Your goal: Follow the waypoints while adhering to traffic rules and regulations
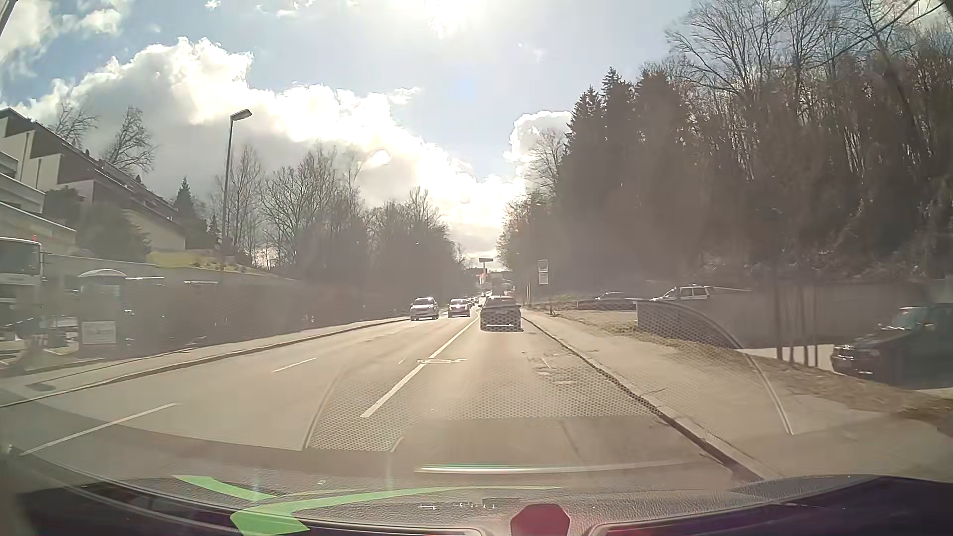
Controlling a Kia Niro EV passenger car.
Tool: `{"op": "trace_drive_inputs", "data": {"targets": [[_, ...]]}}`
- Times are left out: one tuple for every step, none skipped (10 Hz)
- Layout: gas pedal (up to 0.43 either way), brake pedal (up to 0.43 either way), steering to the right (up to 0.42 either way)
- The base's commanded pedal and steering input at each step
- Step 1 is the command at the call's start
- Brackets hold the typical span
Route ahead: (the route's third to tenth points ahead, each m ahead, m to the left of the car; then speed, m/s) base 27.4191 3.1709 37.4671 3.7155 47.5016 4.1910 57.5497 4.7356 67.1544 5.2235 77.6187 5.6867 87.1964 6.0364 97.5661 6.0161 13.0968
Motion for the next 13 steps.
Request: {"op": "trace_drive_inputs", "data": {"targets": [[0.280, 0.000, 0.002], [0.268, 0.000, 0.001], [0.260, 0.000, 0.001], [0.260, 0.000, 0.001], [0.260, 0.000, 0.001], [0.260, 0.000, 0.001], [0.260, 0.000, 0.001], [0.260, 0.000, 0.001], [0.260, 0.000, 0.000], [0.260, 0.000, 0.000], [0.260, 0.000, -0.001], [0.260, 0.000, -0.001], [0.260, 0.000, -0.001]]}}
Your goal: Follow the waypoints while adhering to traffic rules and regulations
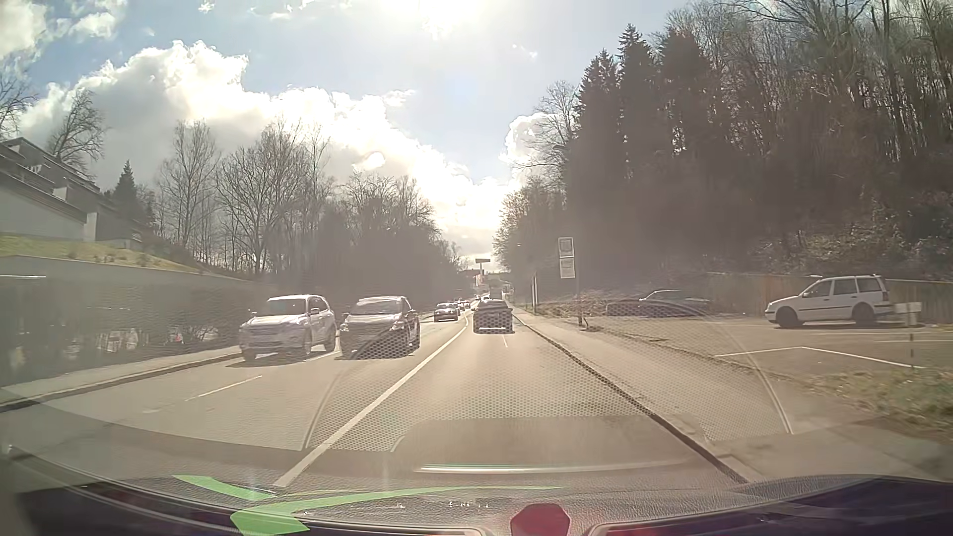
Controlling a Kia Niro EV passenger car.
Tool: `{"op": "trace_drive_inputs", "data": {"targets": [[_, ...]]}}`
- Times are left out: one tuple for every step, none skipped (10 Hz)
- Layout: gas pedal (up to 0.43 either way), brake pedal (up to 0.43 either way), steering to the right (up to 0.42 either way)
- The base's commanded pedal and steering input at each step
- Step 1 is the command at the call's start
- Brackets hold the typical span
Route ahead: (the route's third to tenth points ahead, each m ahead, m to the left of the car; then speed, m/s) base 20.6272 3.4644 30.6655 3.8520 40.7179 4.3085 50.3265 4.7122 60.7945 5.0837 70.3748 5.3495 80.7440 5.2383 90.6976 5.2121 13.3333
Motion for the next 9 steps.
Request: {"op": "trace_drive_inputs", "data": {"targets": [[0.260, 0.000, -0.001], [0.248, 0.000, -0.001], [0.240, 0.000, -0.001], [0.240, 0.000, -0.001], [0.240, 0.000, -0.001], [0.240, 0.000, -0.001], [0.240, 0.000, -0.001], [0.240, 0.000, -0.001], [0.240, 0.000, -0.001]]}}
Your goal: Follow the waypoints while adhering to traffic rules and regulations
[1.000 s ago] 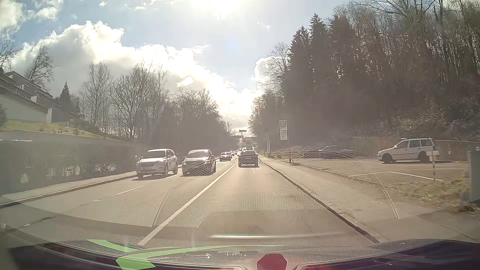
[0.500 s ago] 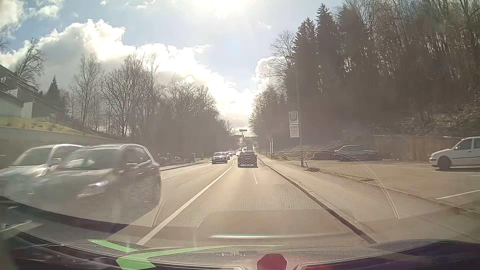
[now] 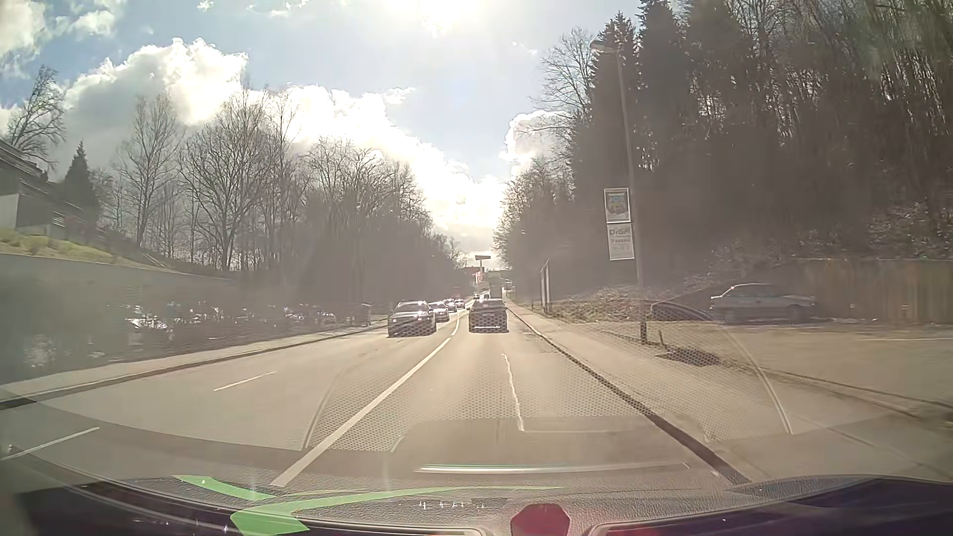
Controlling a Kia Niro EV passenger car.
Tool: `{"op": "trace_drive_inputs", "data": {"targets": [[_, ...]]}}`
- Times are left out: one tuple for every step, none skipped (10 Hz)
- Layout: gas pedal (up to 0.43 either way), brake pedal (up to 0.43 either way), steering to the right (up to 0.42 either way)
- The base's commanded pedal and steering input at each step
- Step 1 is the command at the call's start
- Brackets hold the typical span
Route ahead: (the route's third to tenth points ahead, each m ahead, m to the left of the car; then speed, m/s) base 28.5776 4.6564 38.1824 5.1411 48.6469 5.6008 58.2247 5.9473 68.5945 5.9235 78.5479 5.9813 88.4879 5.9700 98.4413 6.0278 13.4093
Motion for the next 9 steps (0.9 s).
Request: {"op": "trace_drive_inputs", "data": {"targets": [[0.240, 0.000, -0.001], [0.240, 0.000, -0.001], [0.240, 0.000, -0.001], [0.228, 0.000, -0.001], [0.220, 0.000, -0.001], [0.220, 0.000, -0.001], [0.220, 0.000, -0.001], [0.220, 0.000, -0.001], [0.220, 0.000, -0.001]]}}
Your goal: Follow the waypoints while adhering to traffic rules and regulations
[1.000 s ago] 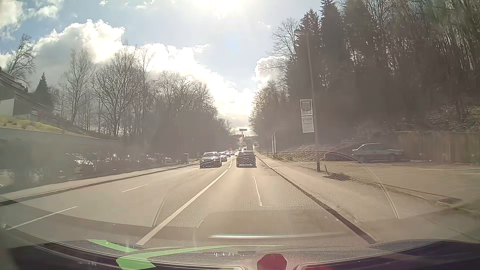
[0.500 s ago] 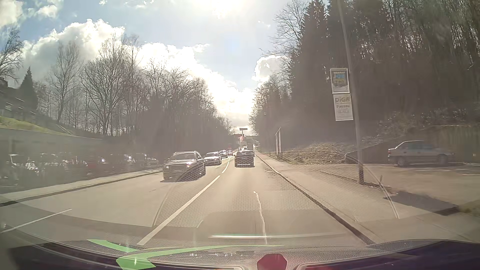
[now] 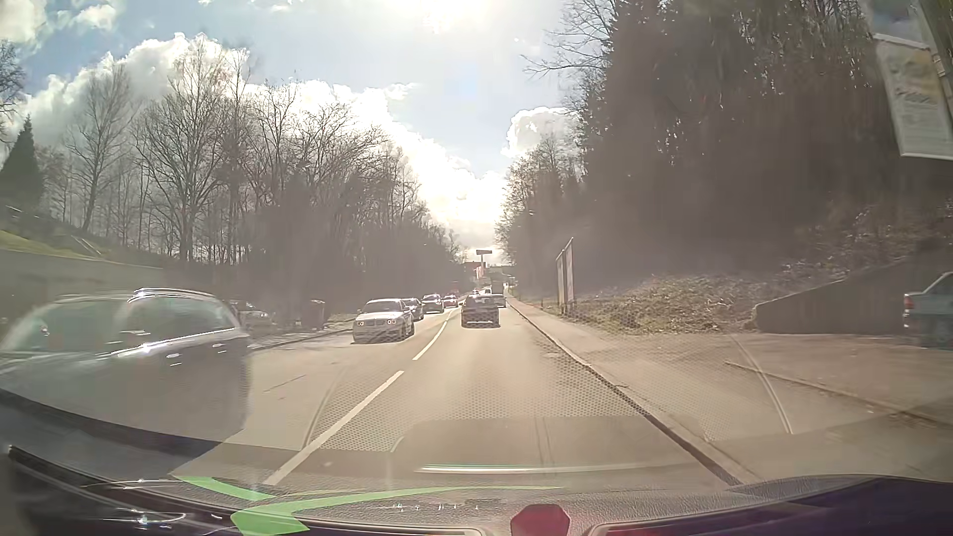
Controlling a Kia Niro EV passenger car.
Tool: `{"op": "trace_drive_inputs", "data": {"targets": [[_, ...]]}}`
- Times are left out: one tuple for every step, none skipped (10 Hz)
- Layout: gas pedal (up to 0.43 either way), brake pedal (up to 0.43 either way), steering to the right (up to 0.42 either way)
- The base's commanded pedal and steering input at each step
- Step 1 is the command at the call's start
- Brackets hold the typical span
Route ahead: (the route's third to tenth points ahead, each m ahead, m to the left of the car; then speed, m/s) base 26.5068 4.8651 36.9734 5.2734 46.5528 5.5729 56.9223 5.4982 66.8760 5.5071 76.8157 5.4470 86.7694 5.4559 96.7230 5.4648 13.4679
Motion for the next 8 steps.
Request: {"op": "trace_drive_inputs", "data": {"targets": [[0.220, 0.000, -0.001], [0.220, 0.000, -0.001], [0.189, 0.000, -0.001], [0.177, 0.000, -0.001], [0.177, 0.000, -0.001], [0.189, 0.000, 0.000], [0.189, 0.000, 0.000], [0.189, 0.000, 0.000]]}}
